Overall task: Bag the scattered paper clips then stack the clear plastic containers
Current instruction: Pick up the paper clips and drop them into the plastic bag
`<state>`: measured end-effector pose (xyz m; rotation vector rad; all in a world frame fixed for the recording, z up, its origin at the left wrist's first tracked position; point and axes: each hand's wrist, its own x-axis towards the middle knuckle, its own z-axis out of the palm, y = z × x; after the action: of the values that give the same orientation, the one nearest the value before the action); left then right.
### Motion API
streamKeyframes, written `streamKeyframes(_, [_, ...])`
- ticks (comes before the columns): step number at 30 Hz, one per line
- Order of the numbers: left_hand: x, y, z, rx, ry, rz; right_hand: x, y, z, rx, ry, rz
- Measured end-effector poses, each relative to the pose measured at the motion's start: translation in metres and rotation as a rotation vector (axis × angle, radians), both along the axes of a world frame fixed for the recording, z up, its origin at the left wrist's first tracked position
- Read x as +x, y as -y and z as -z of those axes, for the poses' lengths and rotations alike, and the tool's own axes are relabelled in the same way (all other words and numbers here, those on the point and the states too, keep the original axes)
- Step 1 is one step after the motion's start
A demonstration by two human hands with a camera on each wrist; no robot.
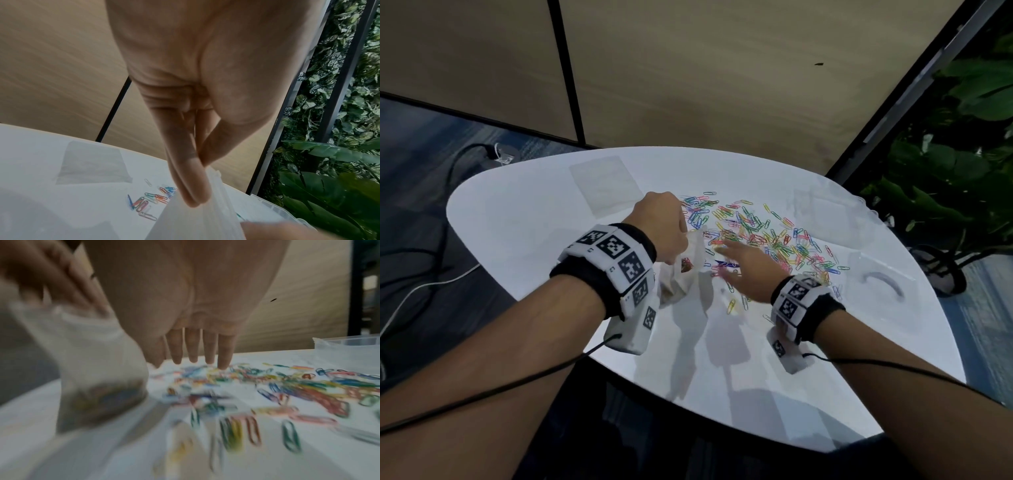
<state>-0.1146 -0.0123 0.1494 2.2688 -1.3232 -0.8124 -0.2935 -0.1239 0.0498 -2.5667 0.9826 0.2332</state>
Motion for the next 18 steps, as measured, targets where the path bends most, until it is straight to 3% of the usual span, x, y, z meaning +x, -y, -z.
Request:
streamKeyframes(3, [0.001, -0.001, -0.003, 0.006, -0.001, 0.003, -0.008, -0.010, 0.035, -0.102, -0.250, -0.230])
streamKeyframes(6, [0.002, -0.001, -0.004, 0.010, -0.005, 0.006, -0.022, -0.010, 0.055, -0.223, -0.338, -0.235])
streamKeyframes(13, [0.000, 0.001, -0.004, 0.030, 0.019, 0.035, -0.060, 0.013, 0.067, -0.171, -0.265, 0.047])
streamKeyframes(18, [-0.004, 0.004, -0.003, 0.040, 0.018, 0.044, -0.058, 0.021, 0.068, -0.321, -0.104, -0.014])
